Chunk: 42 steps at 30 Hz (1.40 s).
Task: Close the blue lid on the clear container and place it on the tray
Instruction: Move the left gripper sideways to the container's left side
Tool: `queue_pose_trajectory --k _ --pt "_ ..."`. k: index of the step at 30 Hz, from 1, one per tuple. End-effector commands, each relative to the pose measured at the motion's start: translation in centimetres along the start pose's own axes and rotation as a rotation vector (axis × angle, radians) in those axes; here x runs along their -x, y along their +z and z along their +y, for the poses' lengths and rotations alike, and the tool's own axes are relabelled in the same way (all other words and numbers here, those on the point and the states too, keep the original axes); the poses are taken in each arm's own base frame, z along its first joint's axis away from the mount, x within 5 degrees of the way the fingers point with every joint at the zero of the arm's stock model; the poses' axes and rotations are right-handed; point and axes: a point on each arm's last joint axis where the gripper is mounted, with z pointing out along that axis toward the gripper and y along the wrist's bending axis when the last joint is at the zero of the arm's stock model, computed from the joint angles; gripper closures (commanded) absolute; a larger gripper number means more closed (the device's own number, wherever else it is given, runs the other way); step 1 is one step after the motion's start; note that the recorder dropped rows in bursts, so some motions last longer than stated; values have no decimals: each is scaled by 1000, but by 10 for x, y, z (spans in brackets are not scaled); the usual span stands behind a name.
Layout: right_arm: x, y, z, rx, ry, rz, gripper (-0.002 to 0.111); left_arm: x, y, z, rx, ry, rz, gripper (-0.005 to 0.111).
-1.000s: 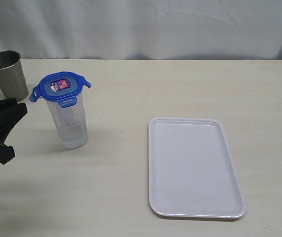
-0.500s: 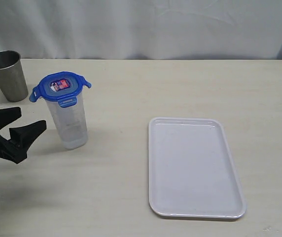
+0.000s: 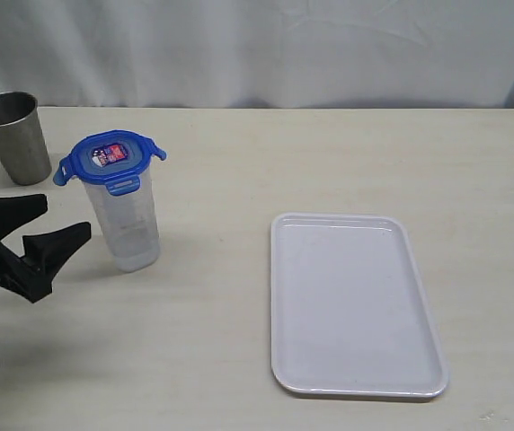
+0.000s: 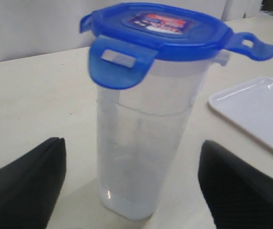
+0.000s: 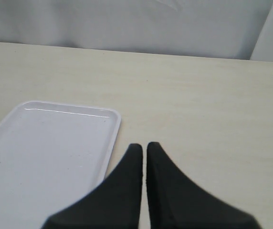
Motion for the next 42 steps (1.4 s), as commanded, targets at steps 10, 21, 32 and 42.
queue_pose_trajectory --k 10,21,32,42 --pt "0 0 0 0 -9 -5 104 1 1 -1 -16 30 -14 14" --pt "0 0 0 0 -9 -5 104 -8 16 7 -102 260 1 9" --pt "0 0 0 0 -9 -5 104 -32 60 40 -226 224 15 9" --pt "0 0 0 0 -9 -5 104 -35 95 60 -384 241 7 9"
